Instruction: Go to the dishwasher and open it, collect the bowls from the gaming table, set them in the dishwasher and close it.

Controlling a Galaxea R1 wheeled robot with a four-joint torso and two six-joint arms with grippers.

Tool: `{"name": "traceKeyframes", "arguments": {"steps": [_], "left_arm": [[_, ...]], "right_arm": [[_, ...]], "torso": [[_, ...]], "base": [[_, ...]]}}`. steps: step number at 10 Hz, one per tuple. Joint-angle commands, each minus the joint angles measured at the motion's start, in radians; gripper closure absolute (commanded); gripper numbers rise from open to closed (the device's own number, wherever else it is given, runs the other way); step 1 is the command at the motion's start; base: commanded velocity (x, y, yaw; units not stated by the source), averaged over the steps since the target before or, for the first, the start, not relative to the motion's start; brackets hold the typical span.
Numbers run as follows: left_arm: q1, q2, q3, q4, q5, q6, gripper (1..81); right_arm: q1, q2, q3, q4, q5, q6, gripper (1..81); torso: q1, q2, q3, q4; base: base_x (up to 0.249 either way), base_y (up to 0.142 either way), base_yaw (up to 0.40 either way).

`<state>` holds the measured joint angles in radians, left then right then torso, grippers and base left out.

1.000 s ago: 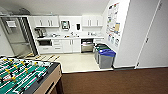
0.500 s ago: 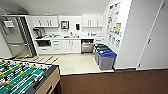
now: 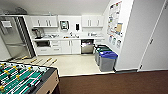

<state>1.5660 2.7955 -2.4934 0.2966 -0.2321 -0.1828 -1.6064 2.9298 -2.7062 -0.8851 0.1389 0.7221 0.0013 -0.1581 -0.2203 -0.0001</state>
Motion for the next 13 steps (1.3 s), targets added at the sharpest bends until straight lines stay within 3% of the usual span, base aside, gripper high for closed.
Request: {"name": "traceKeyframes", "arguments": {"steps": [1,13], "left_arm": [[-0.034,-0.016,0.005,0.009,0.039,0.002,81.1],[-0.034,-0.016,0.010,0.012,0.037,0.002,81.1]], "right_arm": [[0.035,0.004,0.007,-0.014,-0.009,-0.003,81.1],[0.035,0.004,0.007,-0.014,-0.009,-0.003,81.1]], "torso": [[0.000,0.000,0.000,0.000],[0.000,0.000,0.000,0.000]], "base": [[0.144,0.000,0.000],[0.144,0.000,0.000]]}}
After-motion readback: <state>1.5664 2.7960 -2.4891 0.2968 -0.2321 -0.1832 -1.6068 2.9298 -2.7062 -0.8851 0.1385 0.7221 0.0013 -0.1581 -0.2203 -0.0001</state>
